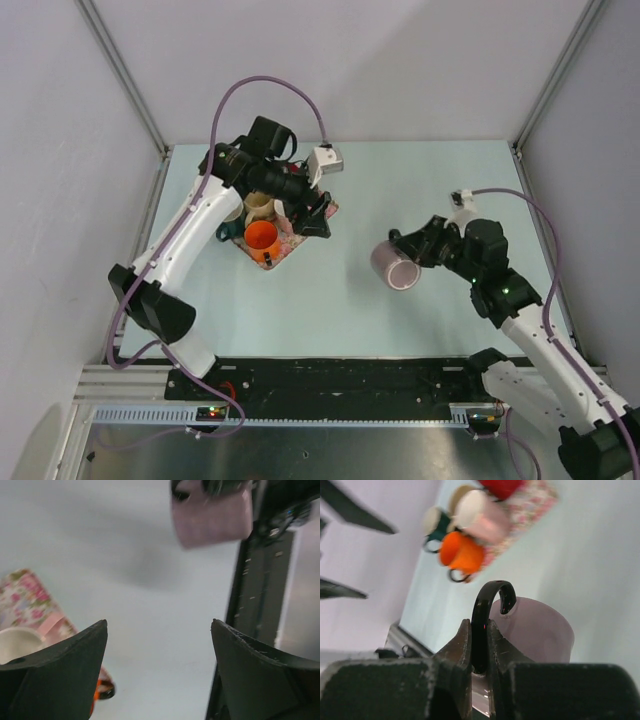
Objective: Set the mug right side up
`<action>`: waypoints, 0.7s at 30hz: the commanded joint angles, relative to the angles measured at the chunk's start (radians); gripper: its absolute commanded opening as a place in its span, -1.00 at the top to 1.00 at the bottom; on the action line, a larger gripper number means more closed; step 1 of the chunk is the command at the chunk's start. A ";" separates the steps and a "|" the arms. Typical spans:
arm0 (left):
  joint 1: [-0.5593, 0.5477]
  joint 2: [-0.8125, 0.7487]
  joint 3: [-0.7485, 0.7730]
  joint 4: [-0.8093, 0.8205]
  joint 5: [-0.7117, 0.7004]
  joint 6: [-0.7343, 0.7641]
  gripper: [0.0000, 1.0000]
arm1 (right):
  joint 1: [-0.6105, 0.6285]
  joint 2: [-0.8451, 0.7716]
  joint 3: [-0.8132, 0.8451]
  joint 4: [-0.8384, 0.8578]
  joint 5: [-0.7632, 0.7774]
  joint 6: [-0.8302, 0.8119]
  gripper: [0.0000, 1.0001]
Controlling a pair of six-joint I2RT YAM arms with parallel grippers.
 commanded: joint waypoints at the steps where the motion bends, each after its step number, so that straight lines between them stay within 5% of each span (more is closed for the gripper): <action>1: 0.008 0.008 0.090 0.004 0.289 -0.135 -0.83 | 0.139 -0.002 0.137 0.270 -0.071 -0.077 1.00; 7: 0.006 0.051 0.118 0.003 0.462 -0.210 -0.84 | 0.223 0.002 0.193 0.468 -0.020 -0.044 1.00; 16: -0.013 0.088 0.141 0.002 0.621 -0.264 -0.50 | 0.259 0.067 0.224 0.600 -0.019 -0.024 1.00; 18: -0.017 0.099 0.149 0.002 0.650 -0.274 -0.37 | 0.262 0.078 0.225 0.621 -0.028 -0.019 1.00; 21: -0.018 0.121 0.164 0.001 0.715 -0.295 0.19 | 0.264 0.089 0.225 0.635 -0.030 -0.020 1.00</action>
